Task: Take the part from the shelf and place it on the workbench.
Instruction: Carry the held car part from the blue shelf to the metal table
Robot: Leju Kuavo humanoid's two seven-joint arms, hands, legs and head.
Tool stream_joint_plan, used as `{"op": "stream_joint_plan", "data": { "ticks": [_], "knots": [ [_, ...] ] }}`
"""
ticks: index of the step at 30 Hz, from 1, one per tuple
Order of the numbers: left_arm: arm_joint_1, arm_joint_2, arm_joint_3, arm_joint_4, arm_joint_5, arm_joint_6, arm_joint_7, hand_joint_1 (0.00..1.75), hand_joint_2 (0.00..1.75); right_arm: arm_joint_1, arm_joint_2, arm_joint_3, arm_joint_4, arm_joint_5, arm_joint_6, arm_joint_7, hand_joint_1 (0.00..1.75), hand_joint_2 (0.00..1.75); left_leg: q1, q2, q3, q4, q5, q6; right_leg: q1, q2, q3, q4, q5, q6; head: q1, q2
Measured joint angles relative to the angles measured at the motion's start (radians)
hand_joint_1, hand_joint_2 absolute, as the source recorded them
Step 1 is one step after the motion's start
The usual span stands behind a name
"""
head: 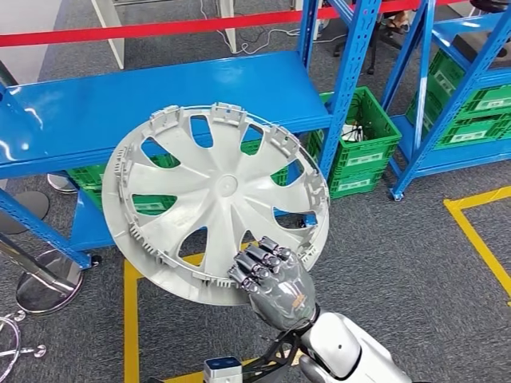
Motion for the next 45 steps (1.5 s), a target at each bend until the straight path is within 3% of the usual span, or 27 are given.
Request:
{"op": "stream_joint_plan", "data": {
  "ticks": [2, 4, 6, 8, 10, 12, 15, 17, 19, 20, 22, 24, 25, 26, 27, 29, 31, 32, 34, 35, 36, 37, 39, 40, 42, 44, 45],
  "knots": [
    [0.0, 0.0, -0.002, 0.0, -0.003, 0.0, 0.0, 0.0, 1.75, 0.0, 0.0, -0.004, -0.003, 0.0, 0.0, -0.006, 1.68, 1.75, -0.006, -0.003, 0.023, -0.05, -0.011, 0.01, 0.0, -0.001, -0.013, 0.003, 0.017, 0.014, 0.0, 0.0],
    [0.002, -0.001, -0.003, 0.0, -0.005, 0.0, 0.0, 0.0, 1.75, 0.0, 0.0, -0.008, -0.005, 0.0, 0.0, -0.01, 1.68, 1.75, -0.006, 0.0, 0.016, -0.059, -0.001, 0.024, -0.003, 0.0, -0.022, 0.002, 0.019, 0.028, 0.001, 0.0],
    [0.0, -0.002, -0.003, 0.0, -0.006, 0.0, 0.0, 0.0, 1.75, 0.001, 0.0, -0.014, -0.006, 0.0, 0.0, -0.015, 1.68, 1.75, -0.004, 0.004, 0.003, -0.068, 0.014, 0.043, -0.003, 0.003, -0.045, 0.05, -0.037, 0.036, 0.006, 0.0],
    [-0.002, -0.002, -0.003, 0.0, -0.007, 0.0, 0.0, 0.0, 1.75, 0.003, 0.0, -0.02, -0.007, 0.0, 0.0, -0.02, 1.68, 1.75, -0.008, 0.007, -0.02, -0.064, 0.03, 0.056, -0.004, 0.006, -0.087, 0.181, -0.126, 0.04, 0.013, 0.0],
    [-0.003, -0.003, -0.003, 0.0, -0.009, 0.0, 0.0, 0.0, 1.75, 0.006, 0.0, -0.024, -0.008, 0.0, 0.0, -0.025, 1.68, 1.75, -0.013, 0.008, -0.046, -0.055, 0.045, 0.061, -0.004, 0.007, -0.108, 0.293, -0.168, 0.041, 0.014, 0.0],
    [-0.003, -0.003, -0.003, 0.0, -0.013, -0.001, 0.0, 0.0, 1.75, 0.01, 0.0, -0.029, -0.008, 0.0, 0.0, -0.029, 1.68, 1.75, -0.016, 0.008, -0.072, -0.047, 0.06, 0.06, -0.004, 0.007, -0.06, 0.262, -0.137, 0.037, 0.014, 0.0],
    [-0.004, -0.005, -0.004, 0.0, -0.018, -0.001, 0.001, 0.0, 1.75, 0.009, 0.0, -0.036, -0.012, 0.0, 0.0, -0.032, 1.68, 1.75, -0.021, 0.006, -0.105, -0.035, 0.084, 0.052, 0.002, 0.006, 0.087, 0.055, -0.093, 0.023, 0.013, 0.0],
    [-0.005, -0.006, -0.004, 0.0, -0.018, -0.001, 0.002, 0.0, 1.75, 0.009, 0.0, -0.039, -0.017, 0.0, 0.0, -0.033, 1.68, 1.75, -0.021, 0.006, -0.118, -0.035, 0.105, 0.041, 0.007, 0.006, 0.124, -0.011, -0.093, 0.017, 0.014, 0.0],
    [-0.004, -0.005, -0.004, 0.001, -0.018, -0.001, 0.003, 0.0, 1.75, 0.009, 0.0, -0.042, -0.019, 0.0, 0.0, -0.033, 1.68, 1.75, -0.019, 0.005, -0.127, -0.039, 0.119, 0.028, 0.006, 0.004, 0.103, -0.016, -0.072, 0.009, 0.015, 0.0],
    [-0.003, -0.004, -0.004, 0.001, -0.018, -0.001, 0.003, 0.0, 1.75, 0.009, 0.0, -0.043, -0.019, 0.0, 0.0, -0.033, 1.68, 1.75, -0.018, 0.004, -0.134, -0.03, 0.102, 0.022, 0.004, 0.002, 0.092, -0.018, -0.059, 0.0, 0.013, 0.0],
    [-0.002, -0.003, -0.004, 0.002, -0.018, -0.001, 0.003, 0.0, 1.75, 0.008, 0.0, -0.044, -0.019, 0.0, 0.0, -0.034, 1.68, 1.75, -0.013, 0.003, -0.154, 0.041, 0.007, 0.011, 0.0, -0.001, 0.065, -0.021, -0.03, -0.014, 0.007, 0.0],
    [-0.003, -0.003, -0.004, 0.002, -0.018, -0.001, 0.003, 0.0, 1.75, 0.009, 0.0, -0.045, -0.019, 0.0, 0.0, -0.034, 1.68, 1.75, -0.008, 0.003, -0.17, 0.17, -0.089, 0.002, 0.0, -0.002, 0.028, -0.019, -0.001, -0.017, 0.003, 0.0],
    [-0.003, -0.004, -0.005, 0.002, -0.019, -0.001, 0.003, 0.0, 1.75, 0.01, 0.0, -0.045, -0.019, 0.0, 0.0, -0.035, 1.68, 1.75, -0.005, 0.003, -0.169, 0.225, -0.103, -0.002, 0.0, -0.002, 0.008, -0.016, 0.014, -0.015, 0.003, 0.0],
    [-0.004, -0.004, -0.005, 0.002, -0.019, -0.001, 0.003, 0.0, 1.75, 0.01, 0.0, -0.045, -0.019, 0.001, 0.0, -0.035, 1.68, 1.75, -0.003, 0.003, -0.157, 0.253, -0.089, -0.004, -0.001, -0.002, -0.013, -0.013, 0.027, -0.013, 0.003, 0.0],
    [-0.005, -0.004, -0.005, 0.002, -0.019, -0.001, 0.003, 0.0, 1.75, 0.01, 0.0, -0.045, -0.019, 0.001, 0.0, -0.036, 1.68, 1.75, -0.001, 0.003, -0.131, 0.248, -0.058, -0.006, -0.001, -0.002, -0.033, -0.009, 0.041, -0.01, 0.003, 0.0],
    [-0.008, -0.004, -0.006, 0.002, -0.019, -0.001, 0.003, 0.0, 1.75, 0.01, 0.0, -0.045, -0.02, 0.001, 0.0, -0.036, 1.68, 1.75, 0.003, 0.003, -0.031, 0.143, -0.02, -0.007, -0.002, -0.002, -0.07, 0.001, 0.066, -0.002, 0.003, 0.0],
    [-0.013, -0.004, -0.007, 0.002, -0.02, -0.001, 0.003, 0.0, 1.75, 0.01, 0.0, -0.045, -0.021, 0.0, 0.0, -0.036, 1.68, 1.75, 0.001, 0.0, 0.076, -0.013, -0.051, 0.001, -0.002, -0.003, -0.09, 0.006, 0.09, 0.009, 0.004, 0.0],
    [-0.015, -0.004, -0.008, 0.002, -0.021, -0.001, 0.003, 0.0, 1.75, 0.009, 0.0, -0.045, -0.022, 0.0, 0.0, -0.037, 1.68, 1.75, -0.002, -0.002, 0.102, -0.06, -0.069, 0.007, -0.002, -0.004, -0.094, 0.004, 0.103, 0.015, 0.003, 0.0],
    [-0.015, -0.004, -0.01, 0.002, -0.021, -0.002, 0.004, 0.0, 1.75, 0.009, 0.001, -0.045, -0.022, 0.0, 0.0, -0.04, 1.68, 1.75, -0.006, -0.001, 0.093, -0.077, -0.058, 0.025, -0.006, -0.003, -0.099, -0.009, 0.129, 0.028, 0.003, 0.0],
    [-0.014, -0.004, -0.01, 0.002, -0.021, -0.004, 0.004, 0.0, 1.75, 0.009, 0.001, -0.044, -0.022, 0.0, 0.001, -0.041, 1.68, 1.75, -0.007, 0.001, 0.08, -0.078, -0.044, 0.035, -0.007, -0.001, -0.106, -0.007, 0.121, 0.033, 0.002, 0.0],
    [-0.013, -0.004, -0.01, 0.002, -0.021, -0.005, 0.005, 0.0, 1.75, 0.009, 0.002, -0.044, -0.021, 0.001, 0.001, -0.042, 1.68, 1.75, -0.006, 0.004, 0.064, -0.08, -0.029, 0.044, -0.007, 0.001, -0.118, 0.01, 0.088, 0.036, 0.004, 0.0],
    [-0.013, -0.003, -0.01, 0.002, -0.021, -0.006, 0.005, 0.0, 1.75, 0.009, 0.002, -0.043, -0.021, 0.001, 0.001, -0.043, 1.68, 1.75, -0.006, 0.006, 0.047, -0.081, -0.013, 0.052, -0.008, 0.003, -0.131, 0.049, 0.034, 0.038, 0.006, 0.0],
    [-0.012, -0.003, -0.01, 0.002, -0.021, -0.006, 0.005, 0.0, 1.75, 0.009, 0.002, -0.042, -0.019, 0.002, 0.001, -0.045, 1.68, 1.75, -0.011, 0.007, 0.008, -0.079, 0.017, 0.06, -0.006, 0.005, -0.152, 0.183, -0.08, 0.038, 0.01, 0.0],
    [-0.012, -0.003, -0.01, 0.002, -0.021, -0.007, 0.005, 0.0, 1.75, 0.009, 0.002, -0.041, -0.018, 0.002, 0.001, -0.045, 1.68, 1.75, -0.014, 0.008, -0.011, -0.078, 0.032, 0.062, -0.005, 0.005, -0.154, 0.251, -0.103, 0.037, 0.011, 0.0],
    [-0.011, -0.004, -0.01, 0.002, -0.021, -0.008, 0.005, 0.0, 1.75, 0.009, 0.002, -0.04, -0.014, 0.002, 0.001, -0.043, 1.68, 1.75, -0.021, 0.008, -0.049, -0.073, 0.06, 0.062, -0.003, 0.006, -0.129, 0.318, -0.07, 0.031, 0.012, 0.0],
    [-0.011, -0.004, -0.01, 0.002, -0.021, -0.011, 0.005, 0.0, 1.75, 0.007, 0.002, -0.038, -0.012, 0.002, 0.001, -0.04, 1.68, 1.75, -0.025, 0.008, -0.081, -0.066, 0.083, 0.06, 0.002, 0.006, -0.04, 0.248, -0.021, 0.018, 0.012, 0.0],
    [-0.01, -0.004, -0.01, 0.002, -0.021, -0.012, 0.005, 0.0, 1.75, 0.006, 0.002, -0.037, -0.012, 0.002, 0.001, -0.038, 1.68, 1.75, -0.028, 0.007, -0.094, -0.061, 0.093, 0.058, 0.006, 0.006, 0.03, 0.165, -0.03, 0.011, 0.012, 0.0]
  ]
}}
